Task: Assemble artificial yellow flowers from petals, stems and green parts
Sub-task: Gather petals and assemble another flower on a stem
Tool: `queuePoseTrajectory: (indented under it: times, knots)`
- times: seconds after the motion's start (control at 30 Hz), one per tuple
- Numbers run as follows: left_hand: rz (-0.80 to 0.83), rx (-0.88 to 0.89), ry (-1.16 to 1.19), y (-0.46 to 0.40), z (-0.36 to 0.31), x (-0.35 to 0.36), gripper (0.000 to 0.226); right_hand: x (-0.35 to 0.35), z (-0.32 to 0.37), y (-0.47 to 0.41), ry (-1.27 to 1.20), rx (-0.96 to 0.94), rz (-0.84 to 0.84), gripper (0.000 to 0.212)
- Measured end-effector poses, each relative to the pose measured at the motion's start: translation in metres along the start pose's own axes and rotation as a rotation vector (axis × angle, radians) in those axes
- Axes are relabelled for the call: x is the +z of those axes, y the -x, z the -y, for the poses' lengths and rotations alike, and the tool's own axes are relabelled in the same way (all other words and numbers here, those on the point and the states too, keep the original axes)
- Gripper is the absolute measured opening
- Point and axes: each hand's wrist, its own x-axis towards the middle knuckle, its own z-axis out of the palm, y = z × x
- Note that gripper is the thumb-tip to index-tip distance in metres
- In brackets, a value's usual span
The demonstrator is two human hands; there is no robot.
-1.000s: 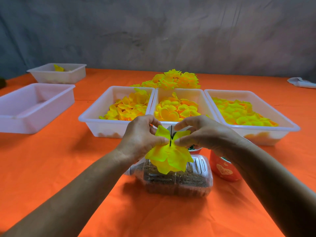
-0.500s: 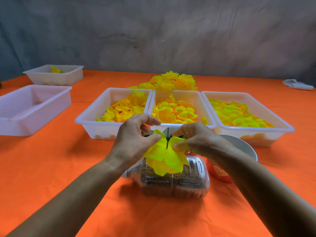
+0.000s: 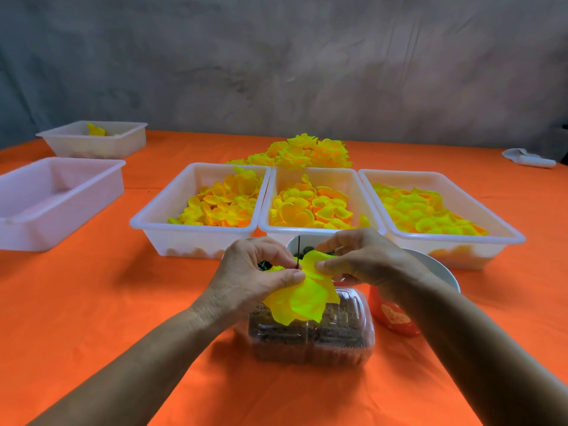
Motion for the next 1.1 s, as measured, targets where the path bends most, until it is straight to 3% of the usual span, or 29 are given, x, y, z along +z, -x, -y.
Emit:
queuePoseTrajectory:
  times: [0.17, 0.4, 0.63, 0.77, 0.93, 1.1]
  knots:
    - [0.021, -0.016, 0.035, -0.002, 0.006, -0.001, 0.030, -0.005, -0.007, 0.000, -0.169, 0.095, 0.034, 0.016]
    - [0.072, -0.041, 0.104, -0.006, 0.005, -0.002, 0.012, -0.027, -0.008, 0.005, -0.148, 0.061, 0.009, 0.012]
    - [0.070, -0.054, 0.195, -0.005, 0.006, 0.001, 0.014, -0.103, -0.034, -0.016, -0.086, -0.019, -0.535, 0.019]
    - [0.081, -0.046, 0.229, -0.007, 0.009, 0.003, 0.015, -0.153, -0.059, -0.040, 0.255, 0.006, -0.743, 0.026]
    - [0.119, -0.064, 0.222, -0.011, 0.009, 0.002, 0.015, -0.165, -0.067, -0.080, 0.649, 0.082, -0.586, 0.032]
    - [0.110, -0.061, 0.195, -0.010, 0.010, 0.002, 0.017, -0.158, -0.071, -0.116, 0.823, 0.187, -0.465, 0.053]
